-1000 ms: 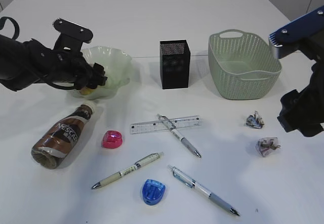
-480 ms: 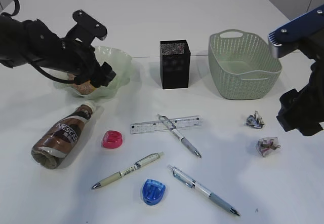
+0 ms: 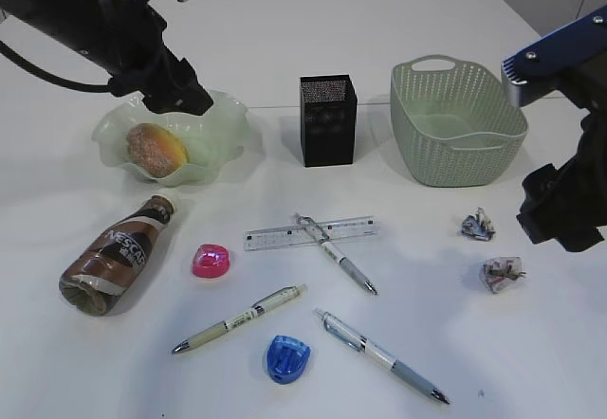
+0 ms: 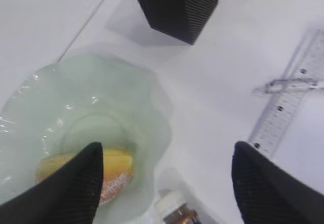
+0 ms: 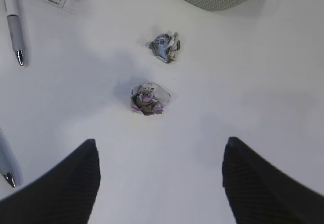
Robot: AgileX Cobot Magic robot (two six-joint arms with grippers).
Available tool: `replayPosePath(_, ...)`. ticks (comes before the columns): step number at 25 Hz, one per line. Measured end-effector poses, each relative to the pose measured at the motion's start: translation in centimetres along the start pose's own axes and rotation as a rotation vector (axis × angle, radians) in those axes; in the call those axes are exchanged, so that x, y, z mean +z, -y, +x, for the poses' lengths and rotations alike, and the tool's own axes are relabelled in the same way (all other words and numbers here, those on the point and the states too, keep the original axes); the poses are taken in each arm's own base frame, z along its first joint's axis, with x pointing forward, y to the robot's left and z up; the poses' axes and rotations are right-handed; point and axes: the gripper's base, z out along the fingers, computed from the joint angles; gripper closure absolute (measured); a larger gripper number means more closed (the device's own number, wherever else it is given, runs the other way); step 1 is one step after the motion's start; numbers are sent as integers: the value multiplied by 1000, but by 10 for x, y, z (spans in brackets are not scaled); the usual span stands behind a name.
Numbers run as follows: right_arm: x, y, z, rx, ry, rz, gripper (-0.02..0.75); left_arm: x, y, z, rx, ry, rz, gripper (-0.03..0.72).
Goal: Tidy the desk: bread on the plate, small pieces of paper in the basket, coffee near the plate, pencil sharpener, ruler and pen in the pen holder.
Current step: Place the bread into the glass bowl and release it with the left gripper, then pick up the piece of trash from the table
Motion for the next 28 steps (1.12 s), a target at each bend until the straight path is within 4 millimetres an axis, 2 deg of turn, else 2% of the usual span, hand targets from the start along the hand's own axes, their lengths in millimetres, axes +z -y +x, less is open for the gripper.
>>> replayPosePath(4, 0, 0, 0, 0, 0, 0, 152, -21, 7, -1, 26, -79, 90, 129)
replayPosePath(8, 0, 0, 0, 0, 0, 0, 152, -32, 12, 7, 18, -202, 138, 129)
replayPosePath(15, 0, 0, 0, 0, 0, 0, 152, -41, 8, 27, -231, -449, 36, 148)
replayPosePath(18, 0, 0, 0, 0, 0, 0, 152, -47, 11, 33, -298, -524, 44, 157)
replayPosePath(24, 0, 0, 0, 0, -4, 1, 152, -53, 13, 32, -396, -536, 28, 161)
replayPosePath(28, 0, 1, 2, 0, -17, 7, 152, -75, 14, 25, -425, -481, 3, 161)
